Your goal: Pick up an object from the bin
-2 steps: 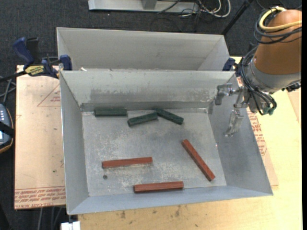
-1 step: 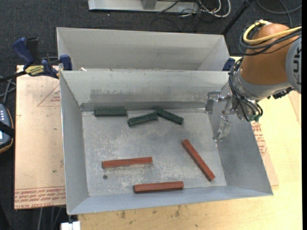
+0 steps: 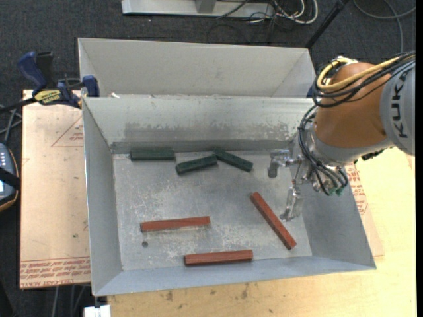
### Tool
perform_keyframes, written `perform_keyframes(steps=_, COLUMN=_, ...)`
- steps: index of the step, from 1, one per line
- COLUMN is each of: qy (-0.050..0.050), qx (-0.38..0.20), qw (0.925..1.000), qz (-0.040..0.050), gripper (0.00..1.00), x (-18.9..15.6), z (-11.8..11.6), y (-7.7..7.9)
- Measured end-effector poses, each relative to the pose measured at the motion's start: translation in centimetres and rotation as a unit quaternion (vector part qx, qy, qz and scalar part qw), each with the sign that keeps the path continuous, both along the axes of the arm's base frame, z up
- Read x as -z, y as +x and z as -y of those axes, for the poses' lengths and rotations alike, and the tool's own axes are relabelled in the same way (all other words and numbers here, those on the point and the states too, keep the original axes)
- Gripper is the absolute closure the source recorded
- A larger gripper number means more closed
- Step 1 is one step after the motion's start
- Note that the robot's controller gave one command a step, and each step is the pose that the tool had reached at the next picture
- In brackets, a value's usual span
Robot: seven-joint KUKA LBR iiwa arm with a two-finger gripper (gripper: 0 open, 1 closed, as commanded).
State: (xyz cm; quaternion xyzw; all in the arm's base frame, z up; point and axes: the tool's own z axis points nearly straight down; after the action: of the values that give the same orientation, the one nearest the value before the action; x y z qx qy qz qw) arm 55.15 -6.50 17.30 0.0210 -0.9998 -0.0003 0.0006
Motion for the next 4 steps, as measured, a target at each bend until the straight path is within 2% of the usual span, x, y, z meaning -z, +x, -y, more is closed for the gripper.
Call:
perform_keyframes(steps=1, qy=0.0, qx=0.037, qw=0.9993, qz=0.0052, gripper=0.0, x=4.7, z=-0.6, y=0.9)
perform_keyframes(steps=2, qy=0.0, qx=0.061, qw=0.9981, qz=0.0006, gripper=1.0, x=10.3, z=2.1, y=-3.0)
perform_keyframes(steps=3, qy=0.0, qx=0.061, qw=0.9981, qz=0.0008, gripper=1.0, x=10.3, z=2.1, y=-3.0)
perform_keyframes(steps=4, qy=0.0, qx=0.058, qw=0.9983, qz=-0.0027, gripper=1.0, x=5.4, z=2.0, y=-3.6)
